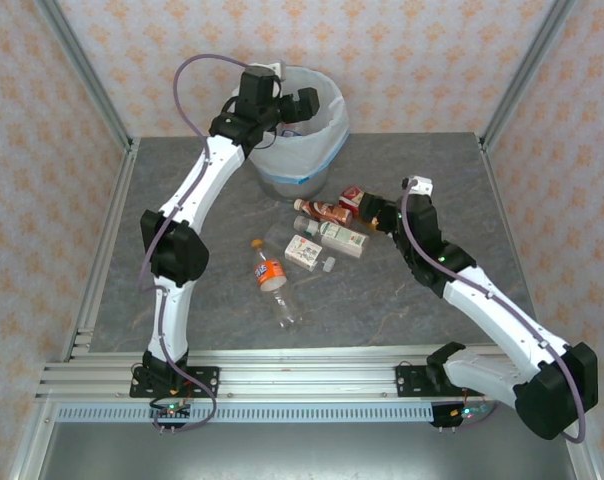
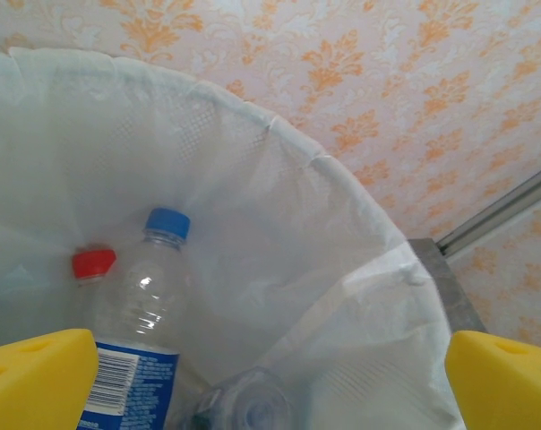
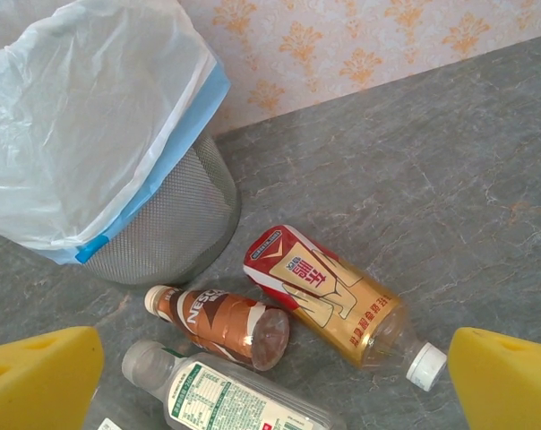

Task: Put the plastic bottles in the bin

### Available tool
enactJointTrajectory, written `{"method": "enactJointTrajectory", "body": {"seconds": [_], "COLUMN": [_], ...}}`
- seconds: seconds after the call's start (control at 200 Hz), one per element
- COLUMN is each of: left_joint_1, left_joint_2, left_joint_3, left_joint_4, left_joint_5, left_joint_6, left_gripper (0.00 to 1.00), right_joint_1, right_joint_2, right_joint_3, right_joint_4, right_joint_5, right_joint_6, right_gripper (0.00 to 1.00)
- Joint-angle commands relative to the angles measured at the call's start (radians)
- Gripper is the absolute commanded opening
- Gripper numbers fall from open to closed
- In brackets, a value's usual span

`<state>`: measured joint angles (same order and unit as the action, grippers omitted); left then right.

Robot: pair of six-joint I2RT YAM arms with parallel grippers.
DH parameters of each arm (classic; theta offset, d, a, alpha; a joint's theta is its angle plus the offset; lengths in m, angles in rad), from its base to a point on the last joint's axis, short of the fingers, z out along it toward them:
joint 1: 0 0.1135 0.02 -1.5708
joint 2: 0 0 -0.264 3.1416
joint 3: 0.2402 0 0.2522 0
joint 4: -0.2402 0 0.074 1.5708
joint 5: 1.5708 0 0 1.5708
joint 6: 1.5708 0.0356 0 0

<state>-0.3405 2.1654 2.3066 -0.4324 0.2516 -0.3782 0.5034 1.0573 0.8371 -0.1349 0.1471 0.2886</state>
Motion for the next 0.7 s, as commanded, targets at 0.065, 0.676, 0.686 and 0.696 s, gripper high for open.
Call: {"method": "enactJointTrajectory", "body": {"seconds": [0.065,0.676,0.686,0.696], "left_joint_1": [-0.005,0.025,0.026,0.026], "left_joint_2": [-0.134,-0.699,-0.710,-0.719], "left_joint_3": [-0.077,-0.827,-0.840,-0.851], "left_joint_4": [0.075,0.230,0.228,0.226], "left_joint_5": [0.122,-0.091,-0.106,-0.117], "left_joint_6": [-0.058,-0.176,-0.176,-0.176], "left_gripper": [1.00,1.00,1.00,1.00], "right_joint_1": [-0.001,-0.197,-0.200,-0.204], "right_joint_2": [0.036,0.241,0.247,0.252], "right_joint_3": [0.000,0.019,0.020,0.022], "right_joint_4": [-0.018,-0.047,-0.050,-0.054], "right_joint_5": [0.024,-0.260,-0.267,-0.275], "right_joint_6": [-0.014,-0.129,-0.135,-0.139], "right_gripper": [0.99,0.99,0.99,0.99]}}
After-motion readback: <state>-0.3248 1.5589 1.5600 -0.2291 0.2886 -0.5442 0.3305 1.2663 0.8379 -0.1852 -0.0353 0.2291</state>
